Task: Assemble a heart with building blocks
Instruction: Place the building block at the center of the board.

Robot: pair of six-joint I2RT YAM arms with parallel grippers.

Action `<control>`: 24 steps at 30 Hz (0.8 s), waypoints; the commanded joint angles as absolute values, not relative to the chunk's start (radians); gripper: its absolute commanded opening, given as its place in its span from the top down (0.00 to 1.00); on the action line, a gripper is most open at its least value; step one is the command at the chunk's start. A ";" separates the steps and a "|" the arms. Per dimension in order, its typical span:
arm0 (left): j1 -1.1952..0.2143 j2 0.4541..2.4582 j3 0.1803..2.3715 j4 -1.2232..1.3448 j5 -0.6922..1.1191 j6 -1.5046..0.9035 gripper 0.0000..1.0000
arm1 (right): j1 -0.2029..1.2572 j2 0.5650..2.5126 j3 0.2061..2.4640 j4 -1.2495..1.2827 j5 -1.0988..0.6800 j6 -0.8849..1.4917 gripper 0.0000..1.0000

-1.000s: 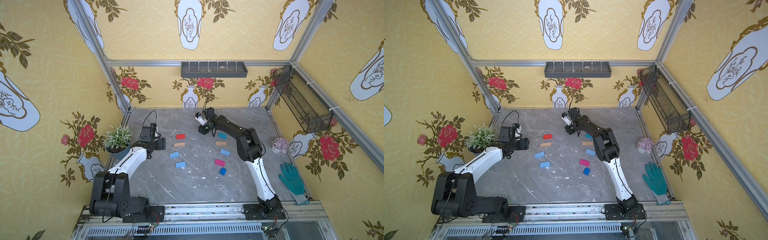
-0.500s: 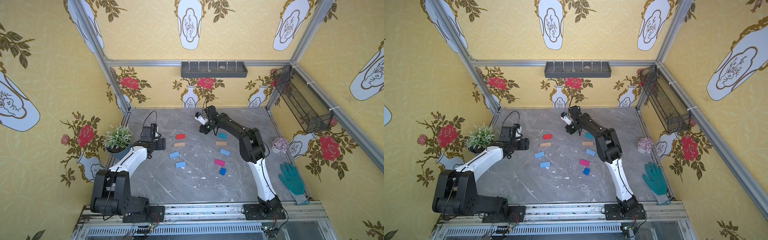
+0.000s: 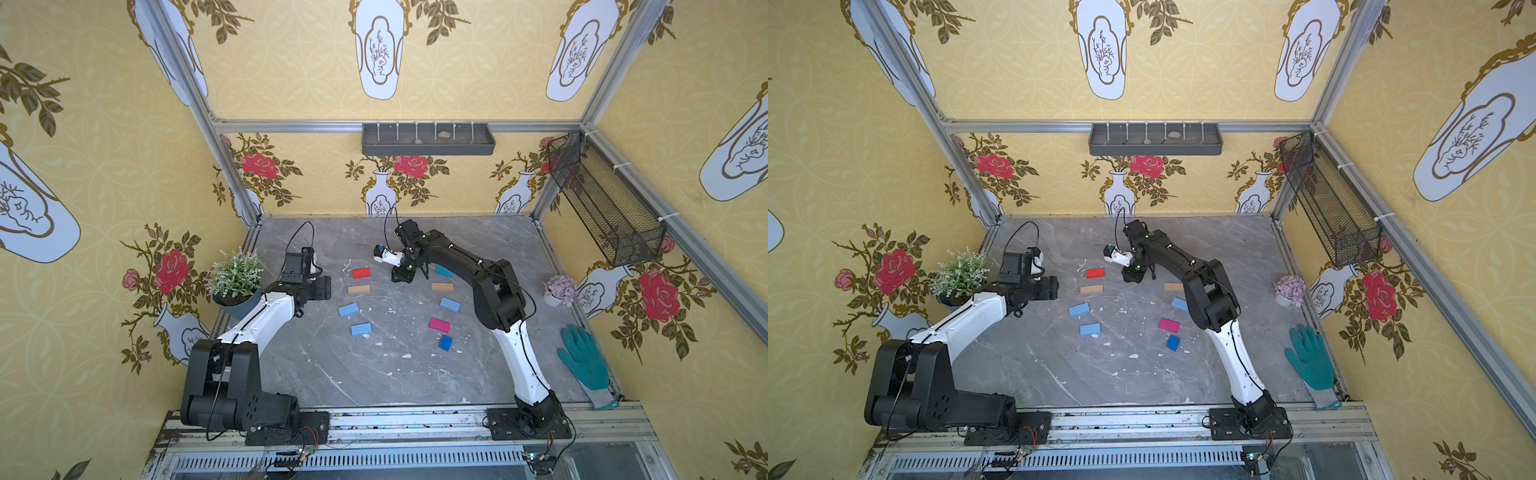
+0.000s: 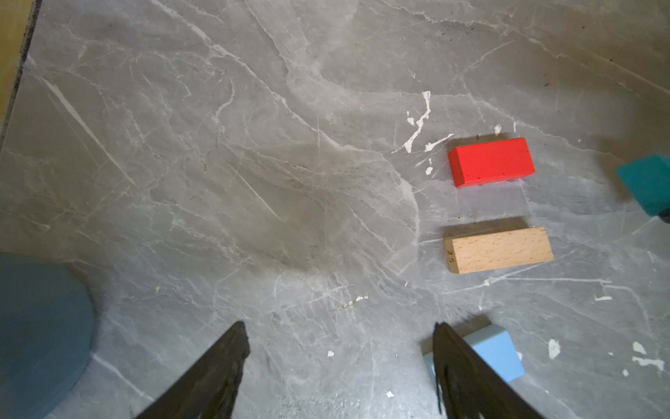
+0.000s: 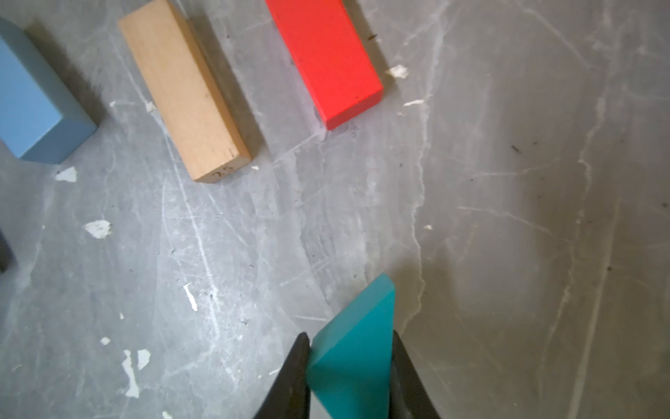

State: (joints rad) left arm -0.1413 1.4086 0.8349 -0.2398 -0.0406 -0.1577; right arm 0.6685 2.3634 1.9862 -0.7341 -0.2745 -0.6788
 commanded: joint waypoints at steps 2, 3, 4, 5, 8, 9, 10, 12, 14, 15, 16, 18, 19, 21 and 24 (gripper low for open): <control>-0.140 1.400 0.826 -0.227 -0.034 -0.155 0.19 | 0.672 2.366 1.956 -0.713 -0.262 -0.719 0.97; -0.140 1.398 0.822 -0.228 -0.035 -0.156 0.19 | 0.672 2.362 1.945 -0.700 -0.261 -0.718 0.97; -0.140 1.394 0.820 -0.228 -0.036 -0.156 0.19 | 0.672 2.360 1.934 -0.688 -0.261 -0.718 0.96; -0.140 1.392 0.818 -0.228 -0.037 -0.155 0.19 | 0.672 2.361 1.927 -0.684 -0.262 -0.719 0.96; -0.140 1.392 0.813 -0.225 -0.036 -0.155 0.18 | 0.672 2.366 1.918 -0.678 -0.271 -0.727 0.93; -0.140 1.392 0.813 -0.225 -0.036 -0.155 0.18 | 0.672 2.369 1.917 -0.679 -0.277 -0.731 0.92; -0.140 1.394 0.814 -0.224 -0.037 -0.155 0.17 | 0.672 2.372 1.912 -0.682 -0.284 -0.735 0.91; -0.140 1.396 0.817 -0.224 -0.035 -0.155 0.16 | 0.671 2.376 1.907 -0.682 -0.290 -0.743 0.87; -0.140 1.397 0.818 -0.224 -0.035 -0.151 0.14 | 0.670 2.379 1.906 -0.687 -0.293 -0.748 0.82; -0.140 1.397 0.818 -0.225 -0.037 -0.149 0.13 | 0.671 2.380 1.910 -0.692 -0.296 -0.750 0.77; -0.139 1.397 0.818 -0.226 -0.038 -0.149 0.13 | 0.669 2.381 1.913 -0.697 -0.296 -0.752 0.70; -0.140 1.397 0.817 -0.226 -0.041 -0.147 0.12 | 0.668 2.385 1.921 -0.707 -0.298 -0.754 0.60; -0.140 1.397 0.818 -0.226 -0.039 -0.147 0.11 | 0.668 2.386 1.926 -0.713 -0.301 -0.758 0.57; -0.139 1.399 0.816 -0.226 -0.039 -0.148 0.11 | 0.666 2.390 1.939 -0.728 -0.306 -0.767 0.53; -0.139 1.400 0.816 -0.225 -0.040 -0.147 0.10 | 0.667 2.396 1.959 -0.742 -0.297 -0.784 0.49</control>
